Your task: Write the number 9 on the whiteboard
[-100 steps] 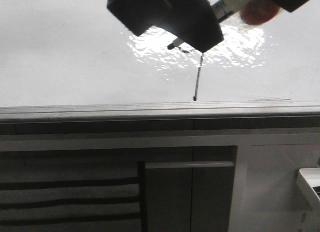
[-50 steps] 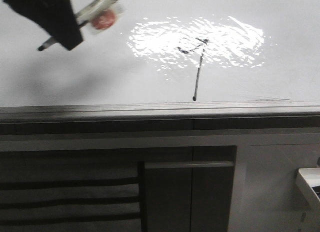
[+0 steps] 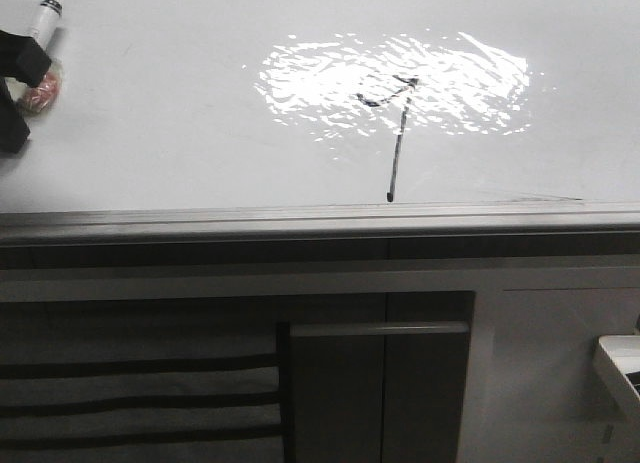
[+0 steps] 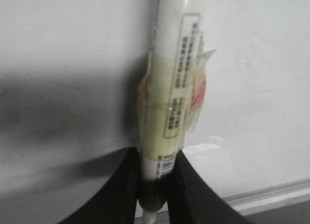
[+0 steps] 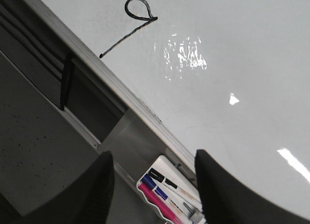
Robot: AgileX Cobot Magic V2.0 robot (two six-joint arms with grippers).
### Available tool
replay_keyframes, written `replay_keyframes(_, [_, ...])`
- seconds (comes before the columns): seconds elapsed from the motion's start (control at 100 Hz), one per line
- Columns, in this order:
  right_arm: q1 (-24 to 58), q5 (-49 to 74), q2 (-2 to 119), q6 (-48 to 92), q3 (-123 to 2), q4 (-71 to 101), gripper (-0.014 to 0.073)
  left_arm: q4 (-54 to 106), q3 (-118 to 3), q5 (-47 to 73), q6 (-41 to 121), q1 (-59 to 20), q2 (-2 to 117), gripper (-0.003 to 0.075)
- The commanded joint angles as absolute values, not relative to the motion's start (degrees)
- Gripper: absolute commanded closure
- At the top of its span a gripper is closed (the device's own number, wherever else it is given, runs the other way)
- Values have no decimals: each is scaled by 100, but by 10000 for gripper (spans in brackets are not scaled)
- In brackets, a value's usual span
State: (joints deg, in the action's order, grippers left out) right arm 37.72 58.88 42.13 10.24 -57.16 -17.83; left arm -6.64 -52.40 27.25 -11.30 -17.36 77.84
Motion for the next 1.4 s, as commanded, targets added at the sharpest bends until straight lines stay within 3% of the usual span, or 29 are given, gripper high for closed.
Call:
replay_keyframes(0.0, [3757,5400,4225,1001,-5833,-1966,253,-693,-5355,2135,-1322,-1610,7677,734])
replay_keyframes(0.32, [3757,5332,4225,1001,-5833,-1966,253,-701,-5355,2080,-1322,-1615,7677,713])
replay_keyframes(0.65, [3757,5258,4225,735,-5833,-1966,253,-737,-5461,2312,-1293,-1615,7593,464])
replay_keyframes(1.03, [3757,5447,4161,-2075,-5591,-1909,258,-747,-5497,3486,-605,-1615,5906,470])
replay_keyframes(1.3, [3757,3932,3613,-2227,-4421,-1885,363,-747,-3963,2625,-524,-1615,4241,483])
replay_keyframes(1.39, [3757,3539,3469,-2227,-4087,-1885,436,-747,-3458,2130,-524,-1615,3860,483])
